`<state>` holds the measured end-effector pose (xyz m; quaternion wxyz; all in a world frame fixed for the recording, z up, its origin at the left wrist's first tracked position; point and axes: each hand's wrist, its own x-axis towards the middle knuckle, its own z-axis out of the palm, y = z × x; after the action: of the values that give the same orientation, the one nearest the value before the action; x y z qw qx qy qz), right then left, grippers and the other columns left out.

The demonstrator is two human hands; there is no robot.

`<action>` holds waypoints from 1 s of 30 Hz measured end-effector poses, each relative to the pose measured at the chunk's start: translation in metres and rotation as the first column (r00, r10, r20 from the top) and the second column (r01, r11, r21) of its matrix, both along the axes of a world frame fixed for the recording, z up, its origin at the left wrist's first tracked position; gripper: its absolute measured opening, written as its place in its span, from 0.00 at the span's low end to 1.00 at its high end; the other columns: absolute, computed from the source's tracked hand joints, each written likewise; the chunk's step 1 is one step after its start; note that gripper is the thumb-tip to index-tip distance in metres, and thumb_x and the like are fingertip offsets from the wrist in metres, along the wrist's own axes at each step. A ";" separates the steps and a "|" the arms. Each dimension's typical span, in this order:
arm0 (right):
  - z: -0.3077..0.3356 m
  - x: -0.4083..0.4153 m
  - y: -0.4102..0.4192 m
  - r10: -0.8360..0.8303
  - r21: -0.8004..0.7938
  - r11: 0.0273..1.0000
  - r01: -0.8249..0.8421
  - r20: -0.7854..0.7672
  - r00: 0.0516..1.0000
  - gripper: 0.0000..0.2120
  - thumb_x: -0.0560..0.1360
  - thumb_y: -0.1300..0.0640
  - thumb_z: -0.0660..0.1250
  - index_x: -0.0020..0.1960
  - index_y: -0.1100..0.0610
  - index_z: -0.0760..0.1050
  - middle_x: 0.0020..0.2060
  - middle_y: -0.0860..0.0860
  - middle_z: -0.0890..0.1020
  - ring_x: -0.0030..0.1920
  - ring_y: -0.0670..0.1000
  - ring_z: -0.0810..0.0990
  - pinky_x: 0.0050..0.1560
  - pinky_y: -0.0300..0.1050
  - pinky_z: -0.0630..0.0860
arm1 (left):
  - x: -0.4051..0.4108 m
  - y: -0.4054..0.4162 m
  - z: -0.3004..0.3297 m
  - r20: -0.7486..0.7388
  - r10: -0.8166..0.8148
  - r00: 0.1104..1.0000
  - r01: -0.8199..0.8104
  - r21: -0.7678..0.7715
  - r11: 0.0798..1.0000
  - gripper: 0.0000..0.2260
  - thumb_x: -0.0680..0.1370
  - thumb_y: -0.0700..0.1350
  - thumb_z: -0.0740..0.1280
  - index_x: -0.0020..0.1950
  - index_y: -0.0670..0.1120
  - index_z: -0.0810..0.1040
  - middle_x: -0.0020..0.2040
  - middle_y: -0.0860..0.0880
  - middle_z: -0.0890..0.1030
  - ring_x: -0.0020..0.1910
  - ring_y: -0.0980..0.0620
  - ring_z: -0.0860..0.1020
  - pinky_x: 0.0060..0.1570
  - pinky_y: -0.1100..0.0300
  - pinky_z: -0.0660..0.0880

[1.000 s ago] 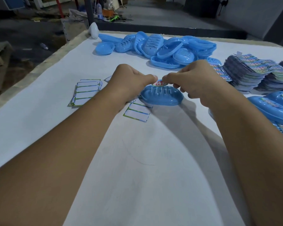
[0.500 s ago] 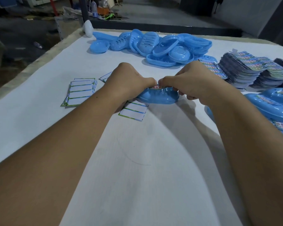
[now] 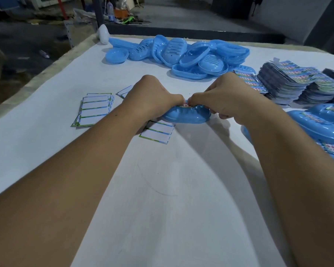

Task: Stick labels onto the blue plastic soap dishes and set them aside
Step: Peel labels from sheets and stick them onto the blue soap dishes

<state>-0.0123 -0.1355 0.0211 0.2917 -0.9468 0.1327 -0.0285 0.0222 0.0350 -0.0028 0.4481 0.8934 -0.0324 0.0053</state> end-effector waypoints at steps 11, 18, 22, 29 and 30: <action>-0.001 0.002 0.001 0.001 0.009 1.000 -0.001 0.020 1.000 0.17 0.62 0.42 0.75 0.35 0.56 0.77 0.23 0.51 0.72 0.19 0.49 0.66 0.22 0.38 0.64 | -0.001 -0.001 0.002 0.010 0.000 1.000 -0.001 0.065 0.998 0.20 0.64 0.57 0.77 0.43 0.42 0.84 0.33 0.44 0.83 0.29 0.47 0.77 0.35 0.51 0.77; -0.001 0.001 0.002 0.016 0.024 1.000 -0.016 0.027 1.000 0.16 0.63 0.44 0.75 0.37 0.57 0.79 0.26 0.54 0.73 0.24 0.52 0.69 0.30 0.45 0.69 | -0.001 -0.002 0.001 0.019 -0.007 1.000 0.006 0.080 0.997 0.20 0.64 0.57 0.77 0.43 0.41 0.83 0.28 0.47 0.77 0.27 0.46 0.73 0.33 0.54 0.72; -0.001 0.000 0.002 0.026 -0.007 1.000 -0.026 0.041 0.999 0.15 0.64 0.45 0.75 0.36 0.56 0.76 0.24 0.53 0.71 0.21 0.52 0.67 0.24 0.38 0.63 | -0.003 -0.003 0.002 0.031 -0.010 0.999 0.006 0.106 0.994 0.22 0.64 0.58 0.77 0.44 0.41 0.82 0.30 0.46 0.77 0.29 0.44 0.76 0.34 0.52 0.74; -0.003 0.000 0.004 0.023 -0.032 0.999 -0.021 0.070 0.997 0.22 0.65 0.44 0.75 0.40 0.64 0.81 0.22 0.53 0.71 0.21 0.52 0.68 0.28 0.41 0.66 | -0.010 -0.004 0.004 0.096 -0.010 0.995 -0.009 0.200 0.980 0.17 0.66 0.58 0.74 0.42 0.45 0.84 0.29 0.47 0.78 0.30 0.44 0.78 0.41 0.47 0.82; -0.003 -0.001 0.004 0.017 -0.037 0.999 -0.015 0.072 0.997 0.24 0.65 0.44 0.75 0.42 0.66 0.81 0.21 0.52 0.71 0.21 0.51 0.68 0.28 0.41 0.66 | -0.011 -0.004 0.005 0.110 -0.009 0.994 -0.016 0.222 0.975 0.16 0.66 0.58 0.74 0.40 0.46 0.84 0.27 0.49 0.78 0.30 0.45 0.78 0.41 0.48 0.83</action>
<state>-0.0128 -0.1316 0.0183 0.2793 -0.9514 0.1140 -0.0626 0.0113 0.0312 0.0020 0.3430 0.9363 -0.0558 0.0517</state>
